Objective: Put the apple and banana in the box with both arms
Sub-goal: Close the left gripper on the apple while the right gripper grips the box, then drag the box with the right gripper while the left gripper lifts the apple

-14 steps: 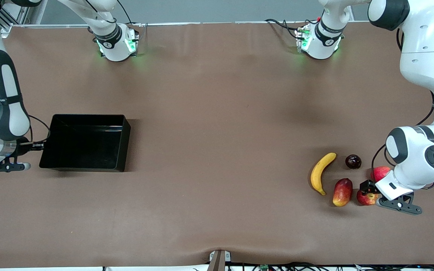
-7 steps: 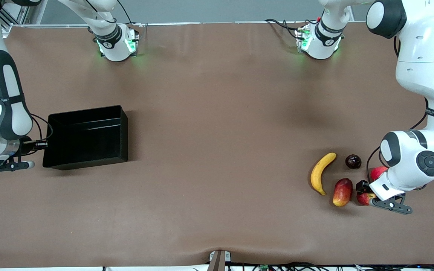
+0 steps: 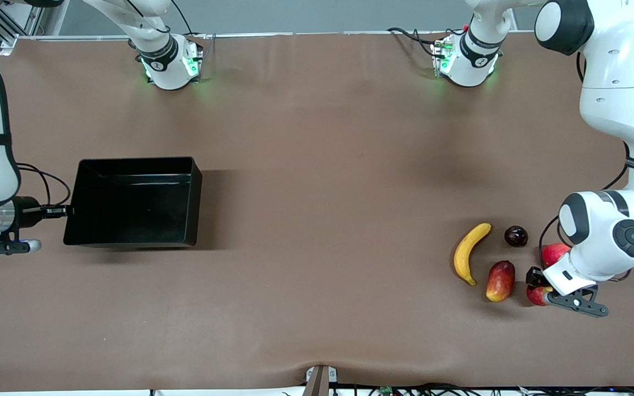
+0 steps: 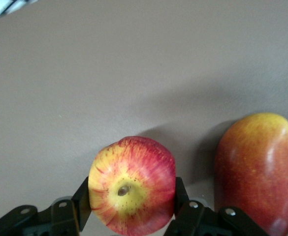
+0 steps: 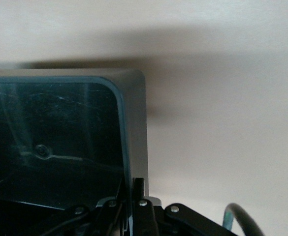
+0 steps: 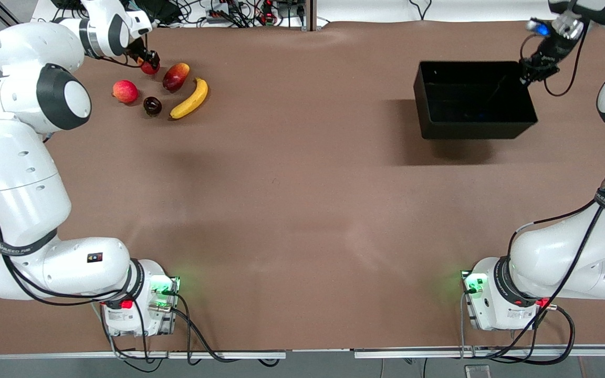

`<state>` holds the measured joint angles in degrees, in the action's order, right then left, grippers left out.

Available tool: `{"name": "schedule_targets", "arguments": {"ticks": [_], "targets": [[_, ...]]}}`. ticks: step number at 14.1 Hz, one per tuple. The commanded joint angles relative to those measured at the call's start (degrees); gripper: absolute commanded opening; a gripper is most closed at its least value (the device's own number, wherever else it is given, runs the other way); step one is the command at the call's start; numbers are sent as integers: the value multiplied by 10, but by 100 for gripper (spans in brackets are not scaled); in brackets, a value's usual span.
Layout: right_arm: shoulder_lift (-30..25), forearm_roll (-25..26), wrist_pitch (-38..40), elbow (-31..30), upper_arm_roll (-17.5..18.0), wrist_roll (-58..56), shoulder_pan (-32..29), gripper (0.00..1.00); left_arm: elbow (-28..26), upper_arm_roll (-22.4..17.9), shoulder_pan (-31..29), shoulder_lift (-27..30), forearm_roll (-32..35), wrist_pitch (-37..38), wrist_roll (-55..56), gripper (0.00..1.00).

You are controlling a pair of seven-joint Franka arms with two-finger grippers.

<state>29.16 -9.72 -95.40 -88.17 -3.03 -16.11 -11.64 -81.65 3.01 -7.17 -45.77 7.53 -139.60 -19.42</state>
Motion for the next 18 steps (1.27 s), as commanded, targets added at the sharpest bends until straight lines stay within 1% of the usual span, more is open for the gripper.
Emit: {"name": "schedule_targets", "arguments": {"ticks": [1, 3, 5, 9, 11, 13, 14, 16, 18], "targets": [[-10, -23, 37, 19, 0, 50, 38, 0, -8, 5, 5, 50, 11, 52, -7, 0], [-13, -58, 47, 17, 0, 89, 65, 0, -11, 7, 14, 93, 13, 96, -5, 0], [-14, -74, 46, 17, 0, 106, 106, 0, -12, 9, 22, 136, 12, 152, 2, 0], [-12, -135, 24, 10, 0, 172, 178, 0, -25, 48, 20, 205, 11, 253, 32, 0], [-12, -139, -4, -9, 0, 212, 218, 0, -55, 66, 18, 240, 5, 266, 59, 0], [-12, -148, -56, -39, 0, 267, 267, 0, -92, 82, 18, 276, 5, 265, 75, 0], [-11, -148, -81, -45, 0, 298, 296, 0, -112, 91, 17, 292, 3, 265, 90, 0], [-5, -151, -103, -45, 0, 320, 334, 0, -148, 115, 17, 322, 2, 265, 135, 0], [5, -179, -129, -45, 0, 334, 362, 0, -173, 146, 17, 339, 2, 264, 201, 0]]}}
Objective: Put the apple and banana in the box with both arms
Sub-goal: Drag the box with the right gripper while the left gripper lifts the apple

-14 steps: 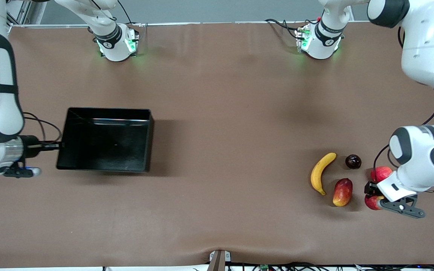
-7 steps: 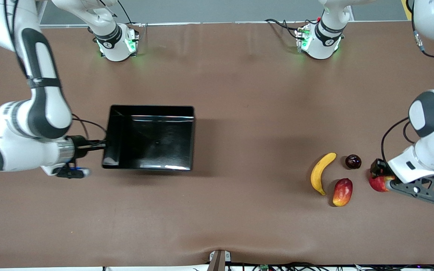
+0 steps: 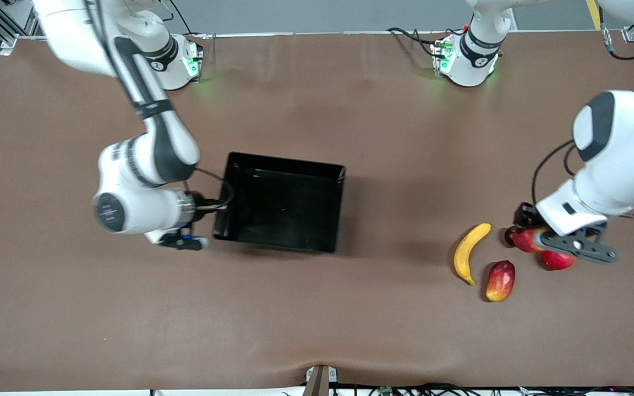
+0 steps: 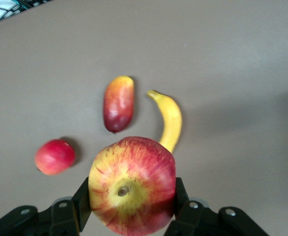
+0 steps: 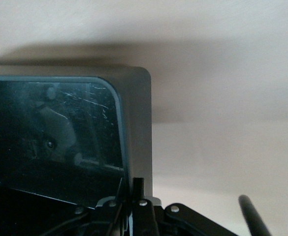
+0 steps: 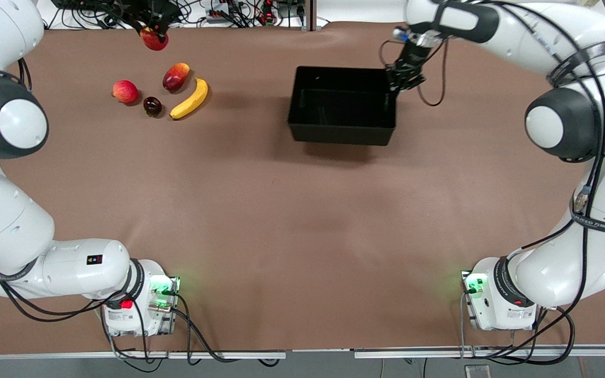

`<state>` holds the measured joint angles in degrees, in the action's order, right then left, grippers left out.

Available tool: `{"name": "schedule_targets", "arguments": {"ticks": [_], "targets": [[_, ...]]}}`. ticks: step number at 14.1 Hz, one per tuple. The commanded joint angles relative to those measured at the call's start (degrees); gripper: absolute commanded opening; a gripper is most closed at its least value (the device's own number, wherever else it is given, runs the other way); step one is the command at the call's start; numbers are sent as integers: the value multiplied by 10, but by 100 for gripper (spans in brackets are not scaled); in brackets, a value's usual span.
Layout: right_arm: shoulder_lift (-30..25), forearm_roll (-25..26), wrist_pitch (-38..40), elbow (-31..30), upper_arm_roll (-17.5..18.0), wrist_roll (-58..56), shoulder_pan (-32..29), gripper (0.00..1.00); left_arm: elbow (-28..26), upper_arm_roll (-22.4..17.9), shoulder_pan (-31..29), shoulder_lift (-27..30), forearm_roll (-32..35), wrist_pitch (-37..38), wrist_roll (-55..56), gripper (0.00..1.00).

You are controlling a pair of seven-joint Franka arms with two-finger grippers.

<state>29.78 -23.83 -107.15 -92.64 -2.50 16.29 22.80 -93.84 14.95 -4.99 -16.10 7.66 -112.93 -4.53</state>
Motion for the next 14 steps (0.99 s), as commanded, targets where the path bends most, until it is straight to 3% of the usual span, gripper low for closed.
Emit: {"name": "schedule_targets", "arguments": {"ticks": [1, 6, 8, 9, 10, 11, 14], "targets": [[7, -52, -24, 0, -6, 13, 34, 0, -60, 45, -5, 46, 1, -4, 89, 0], [48, -75, -107, 1, -6, 24, 96, 0, -76, 125, 2, 38, 3, -23, 229, 0], [65, -76, -126, 4, -6, 65, 112, 0, -115, 145, 7, 38, 4, -71, 279, 0], [69, -76, -127, 9, -6, 87, 114, 15, -138, 156, 8, 38, 6, -104, 293, 0], [69, -75, -125, 13, -6, 90, 110, 52, -156, 161, 13, 34, 7, -133, 302, 0], [68, -75, -122, 18, -7, 90, 107, 100, -166, 161, 25, 31, 7, -149, 312, 0], [58, -65, -48, 74, -14, 87, 88, 100, -165, 160, 76, 5, 11, -160, 383, 0]]}}
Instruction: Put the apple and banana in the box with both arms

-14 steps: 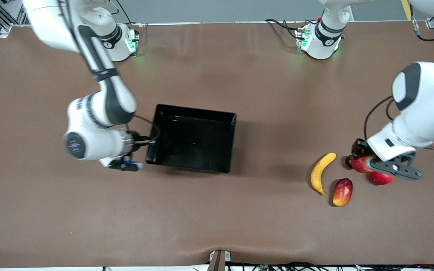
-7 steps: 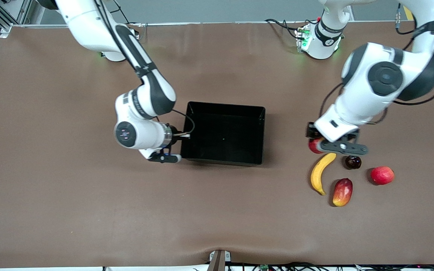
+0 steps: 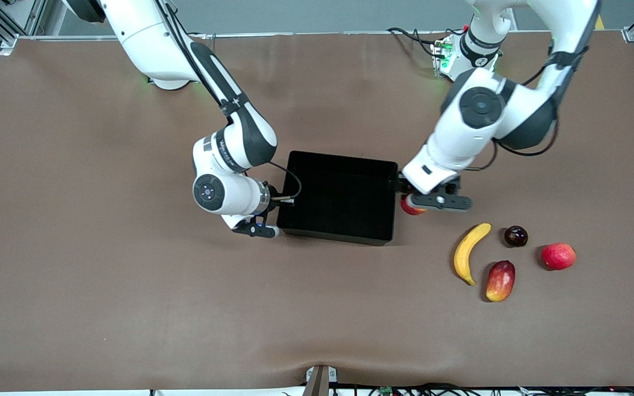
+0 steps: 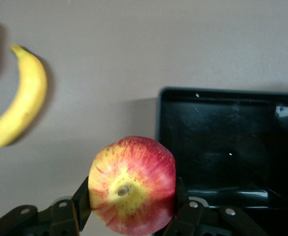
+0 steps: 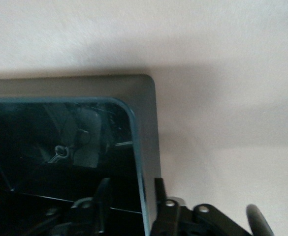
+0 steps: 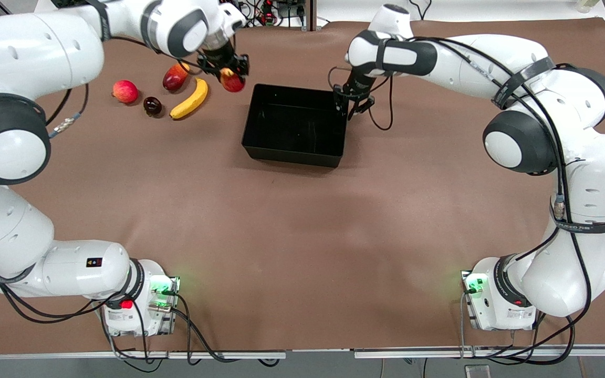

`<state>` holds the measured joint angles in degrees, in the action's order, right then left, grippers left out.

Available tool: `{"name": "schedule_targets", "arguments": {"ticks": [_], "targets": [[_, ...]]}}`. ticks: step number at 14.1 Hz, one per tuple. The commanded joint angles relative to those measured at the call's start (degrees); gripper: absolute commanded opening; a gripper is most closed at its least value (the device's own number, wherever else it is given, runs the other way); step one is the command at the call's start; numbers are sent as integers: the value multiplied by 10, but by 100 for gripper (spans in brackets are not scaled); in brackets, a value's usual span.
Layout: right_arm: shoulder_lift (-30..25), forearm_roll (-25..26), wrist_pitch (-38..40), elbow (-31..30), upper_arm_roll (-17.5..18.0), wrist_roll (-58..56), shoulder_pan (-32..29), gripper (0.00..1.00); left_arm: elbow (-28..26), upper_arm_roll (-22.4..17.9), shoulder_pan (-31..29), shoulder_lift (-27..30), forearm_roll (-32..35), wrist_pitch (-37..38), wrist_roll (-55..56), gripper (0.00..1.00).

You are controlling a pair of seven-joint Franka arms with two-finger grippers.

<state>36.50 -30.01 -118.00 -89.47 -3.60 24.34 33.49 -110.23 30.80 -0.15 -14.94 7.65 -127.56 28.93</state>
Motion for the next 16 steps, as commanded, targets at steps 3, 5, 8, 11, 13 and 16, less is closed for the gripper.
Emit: {"name": "schedule_targets", "arguments": {"ticks": [3, 5, 8, 11, 13, 16], "targets": [[-6, 18, 205, 140, -10, 5, -90, 100, 0, 2, 76, -49, 87, -34, 149, 0], [-7, 36, 251, 176, -10, 1, -126, 100, 4, 2, 99, -86, 135, -40, 207, 0], [-9, 43, 312, 212, -12, -14, -193, 100, 6, 2, 105, -126, 169, -66, 234, 0], [-9, 46, 367, 252, -11, -39, -268, 100, 6, 2, 115, -155, 169, -82, 237, 0], [-20, 51, 393, 253, -12, -67, -295, 100, 4, 2, 118, -169, 171, -100, 254, 0], [-85, 177, 400, 251, -8, -160, -302, 100, 5, 1, 124, -187, 209, -102, 266, 0]]}}
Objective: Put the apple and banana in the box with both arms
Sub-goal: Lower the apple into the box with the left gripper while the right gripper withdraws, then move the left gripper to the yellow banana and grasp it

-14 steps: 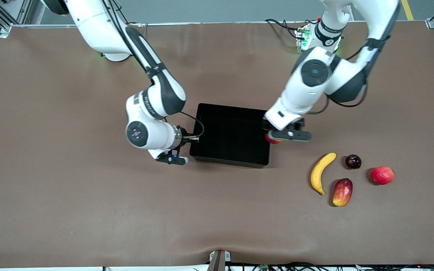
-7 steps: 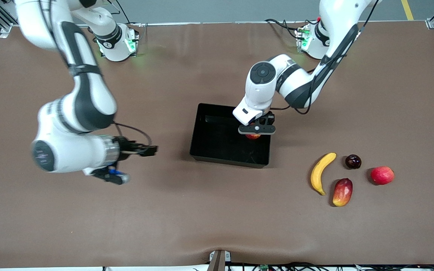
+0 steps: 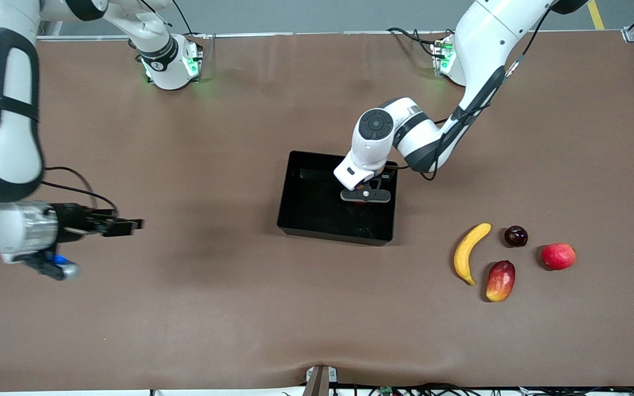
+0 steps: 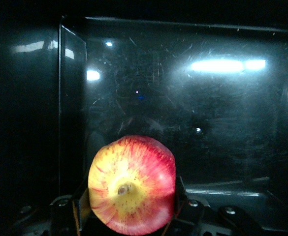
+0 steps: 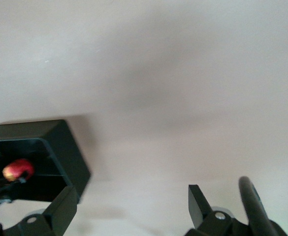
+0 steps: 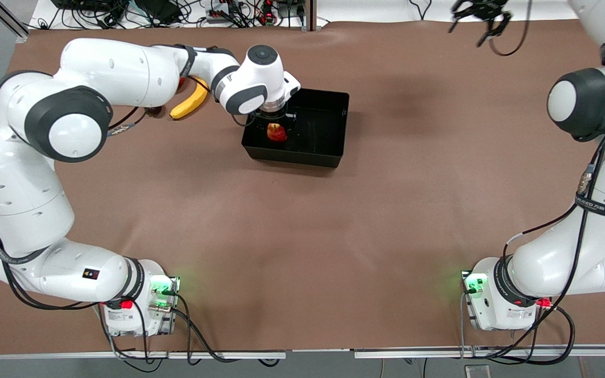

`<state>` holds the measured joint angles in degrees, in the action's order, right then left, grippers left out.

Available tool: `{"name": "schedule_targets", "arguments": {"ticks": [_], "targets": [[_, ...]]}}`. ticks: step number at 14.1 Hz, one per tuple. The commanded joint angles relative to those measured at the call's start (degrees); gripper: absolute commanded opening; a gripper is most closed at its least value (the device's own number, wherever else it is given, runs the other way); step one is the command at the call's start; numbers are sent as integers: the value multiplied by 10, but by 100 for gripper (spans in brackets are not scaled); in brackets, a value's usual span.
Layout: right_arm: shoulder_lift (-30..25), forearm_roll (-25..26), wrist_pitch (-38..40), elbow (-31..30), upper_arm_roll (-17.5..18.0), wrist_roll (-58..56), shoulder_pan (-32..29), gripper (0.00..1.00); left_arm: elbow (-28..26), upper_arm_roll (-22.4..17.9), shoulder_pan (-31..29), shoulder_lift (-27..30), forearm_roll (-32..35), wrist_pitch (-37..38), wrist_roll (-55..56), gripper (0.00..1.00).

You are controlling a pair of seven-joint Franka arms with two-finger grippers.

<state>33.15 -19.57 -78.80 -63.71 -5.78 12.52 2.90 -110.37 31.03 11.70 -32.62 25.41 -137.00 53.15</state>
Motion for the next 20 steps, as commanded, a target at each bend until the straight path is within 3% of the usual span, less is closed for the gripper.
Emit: {"name": "schedule_targets", "arguments": {"ticks": [1, 2, 3, 4, 5, 7, 12, 17, 20], "targets": [[-75, 98, 8, -12, 15, -56, 5, 100, 7, -2, 6, -18, 42, -7, 34, 0], [-96, 112, 8, -25, 13, -61, 6, 100, 8, -1, 6, -25, 52, -9, 48, 0], [-121, 126, 6, -45, 14, -62, 1, 100, 8, -2, 5, -27, 56, -9, 59, 27], [-144, 132, 6, -61, 12, -62, 2, 100, 8, -2, 6, -28, 56, -8, 66, 73], [-172, 150, 6, -77, 13, -63, 4, 100, 9, -2, 6, -27, 56, -8, 72, 100], [-224, 194, 3, -112, 16, -62, 15, 100, 9, -1, 5, -9, 56, -1, 73, 100], [-339, 198, -6, -220, 15, -104, 11, 100, 51, 5, -20, 63, 23, 82, 54, 100], [-372, 197, -21, -276, 13, -262, -32, 100, 102, 12, -109, 93, -56, 144, -114, 100], [-362, 197, -22, -241, 13, -266, -41, 100, 96, 11, -190, 95, -64, 150, -272, 100]]}}
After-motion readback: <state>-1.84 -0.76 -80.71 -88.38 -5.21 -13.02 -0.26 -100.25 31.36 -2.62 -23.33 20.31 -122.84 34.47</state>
